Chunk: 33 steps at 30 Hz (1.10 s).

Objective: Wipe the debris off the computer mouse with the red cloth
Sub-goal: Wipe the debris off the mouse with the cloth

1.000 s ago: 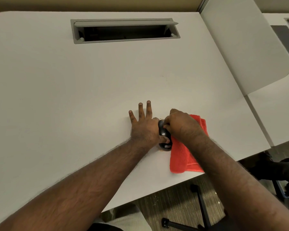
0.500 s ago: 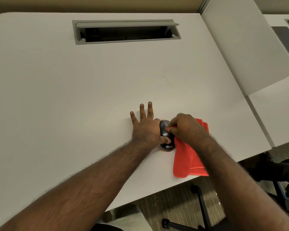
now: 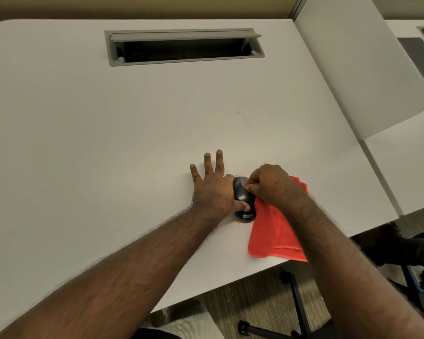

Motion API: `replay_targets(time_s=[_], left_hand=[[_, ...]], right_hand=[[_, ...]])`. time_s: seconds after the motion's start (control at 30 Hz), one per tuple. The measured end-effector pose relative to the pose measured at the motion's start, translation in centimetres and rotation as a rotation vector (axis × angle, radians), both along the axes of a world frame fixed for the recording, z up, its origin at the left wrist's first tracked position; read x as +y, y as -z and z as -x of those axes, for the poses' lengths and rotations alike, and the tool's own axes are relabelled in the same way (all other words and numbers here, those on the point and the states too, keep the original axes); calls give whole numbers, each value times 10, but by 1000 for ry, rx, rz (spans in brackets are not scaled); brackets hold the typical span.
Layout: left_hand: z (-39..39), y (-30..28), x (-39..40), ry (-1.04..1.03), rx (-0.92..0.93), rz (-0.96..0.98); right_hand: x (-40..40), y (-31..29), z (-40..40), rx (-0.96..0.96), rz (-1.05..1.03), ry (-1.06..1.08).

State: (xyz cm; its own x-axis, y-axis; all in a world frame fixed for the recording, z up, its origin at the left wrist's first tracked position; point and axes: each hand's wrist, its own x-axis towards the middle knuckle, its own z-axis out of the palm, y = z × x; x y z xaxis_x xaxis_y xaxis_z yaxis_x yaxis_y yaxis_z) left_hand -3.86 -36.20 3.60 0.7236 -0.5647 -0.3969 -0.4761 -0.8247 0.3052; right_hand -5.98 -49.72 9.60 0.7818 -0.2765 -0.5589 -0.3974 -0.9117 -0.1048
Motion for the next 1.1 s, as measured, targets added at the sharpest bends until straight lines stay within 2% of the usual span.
replay_targets(time_s=[0.1, 0.3, 0.4, 0.53, 0.7, 0.87, 1.0, 1.1], left_hand=[[-1, 0, -1, 4, -2, -5], [-1, 1, -2, -4, 5, 11], [-1, 1, 0, -10, 11, 22], [-1, 0, -1, -10, 15, 12], [-1, -1, -1, 2, 16, 15], [0, 0, 0, -4, 13, 22], [-1, -2, 0, -6, 10, 8], [-1, -3, -1, -7, 25, 12]], right_hand=[[-2, -1, 0, 10, -12, 2], [7, 11, -7, -160, -11, 60], [6, 10, -3, -142, -22, 18], [2, 4, 1, -7, 13, -45], [4, 17, 0, -152, 18, 58], [4, 21, -1, -140, 28, -7], [0, 12, 2, -31, 28, -110], [-1, 13, 6, -74, 11, -99]])
